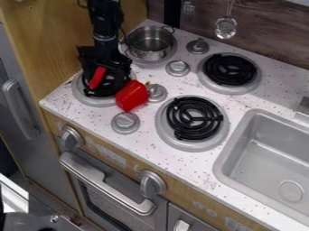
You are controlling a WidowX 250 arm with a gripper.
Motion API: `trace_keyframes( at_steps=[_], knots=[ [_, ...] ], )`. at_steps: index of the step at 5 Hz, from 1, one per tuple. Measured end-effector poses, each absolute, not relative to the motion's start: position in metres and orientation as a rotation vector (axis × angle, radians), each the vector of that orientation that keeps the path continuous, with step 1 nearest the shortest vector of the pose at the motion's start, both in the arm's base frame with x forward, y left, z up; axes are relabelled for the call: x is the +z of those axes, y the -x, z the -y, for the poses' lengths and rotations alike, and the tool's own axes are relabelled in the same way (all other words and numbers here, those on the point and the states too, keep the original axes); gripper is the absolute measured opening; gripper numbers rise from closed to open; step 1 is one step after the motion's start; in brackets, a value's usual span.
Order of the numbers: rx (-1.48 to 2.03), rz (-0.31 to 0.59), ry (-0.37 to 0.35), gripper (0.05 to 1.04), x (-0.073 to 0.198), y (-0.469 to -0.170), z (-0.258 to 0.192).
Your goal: Put the red fork on the bottom right burner
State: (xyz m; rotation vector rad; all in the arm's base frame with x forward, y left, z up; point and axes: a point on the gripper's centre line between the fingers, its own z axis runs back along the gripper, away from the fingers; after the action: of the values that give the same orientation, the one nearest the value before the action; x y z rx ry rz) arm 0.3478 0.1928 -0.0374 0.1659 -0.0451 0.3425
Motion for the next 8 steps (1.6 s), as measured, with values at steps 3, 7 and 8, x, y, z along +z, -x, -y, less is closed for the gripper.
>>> trace_keyframes(
  at_steps=[3, 7, 8],
  knots=[
    [0.402, 0.035, -0.132, 0.656, -0.049, -0.357, -0.214],
    [0.191, 0.253, -0.146, 0.402, 0.046, -0.35, -0.118],
    [0.175, 0.24, -0.146, 0.402, 0.054, -0.32, -0.088]
  ],
)
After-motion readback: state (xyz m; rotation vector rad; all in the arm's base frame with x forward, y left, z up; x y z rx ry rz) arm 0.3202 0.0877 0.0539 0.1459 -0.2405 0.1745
